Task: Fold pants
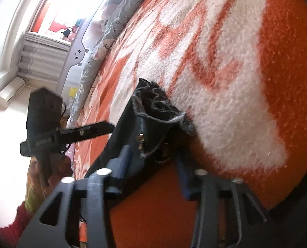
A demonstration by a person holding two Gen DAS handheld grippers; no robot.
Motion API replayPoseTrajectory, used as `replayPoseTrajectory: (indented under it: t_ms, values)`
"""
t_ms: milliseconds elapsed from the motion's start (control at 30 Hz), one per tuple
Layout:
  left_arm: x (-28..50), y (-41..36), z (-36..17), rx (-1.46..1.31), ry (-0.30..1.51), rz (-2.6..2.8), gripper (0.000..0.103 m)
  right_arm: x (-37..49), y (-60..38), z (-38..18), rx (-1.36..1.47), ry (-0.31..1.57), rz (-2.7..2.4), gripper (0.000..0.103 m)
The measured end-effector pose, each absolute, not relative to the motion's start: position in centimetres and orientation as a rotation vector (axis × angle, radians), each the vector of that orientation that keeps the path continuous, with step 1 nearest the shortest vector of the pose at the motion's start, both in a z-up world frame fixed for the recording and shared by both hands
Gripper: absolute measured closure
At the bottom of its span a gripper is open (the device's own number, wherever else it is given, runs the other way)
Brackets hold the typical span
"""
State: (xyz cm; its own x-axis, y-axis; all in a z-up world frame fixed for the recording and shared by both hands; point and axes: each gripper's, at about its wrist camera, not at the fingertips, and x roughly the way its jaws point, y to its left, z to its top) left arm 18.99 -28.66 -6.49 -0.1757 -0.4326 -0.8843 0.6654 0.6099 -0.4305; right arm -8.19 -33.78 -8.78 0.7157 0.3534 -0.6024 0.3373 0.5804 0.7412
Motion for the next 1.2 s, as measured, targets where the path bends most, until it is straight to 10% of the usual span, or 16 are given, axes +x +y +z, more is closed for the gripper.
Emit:
replayPoseTrajectory:
  t_ms: [300,500,1200]
  values:
    - [18.0,-33.6,-8.9,0.396,1.475,-1.03,0.052,-9.8,-34.3,-9.4,0.988,0.785,0.048,0.091]
    - [18.1,-33.6,-8.6,0.333,1.456,-1.091,0.09,-9.6,-33.9,-8.8,0.899,0.796,0.049,0.091]
    - [13.9,-18.2,4.8,0.01,1.142,-1.056,0.093,-6.9,-24.3,0.5,0.739,0.682,0.586,0.091]
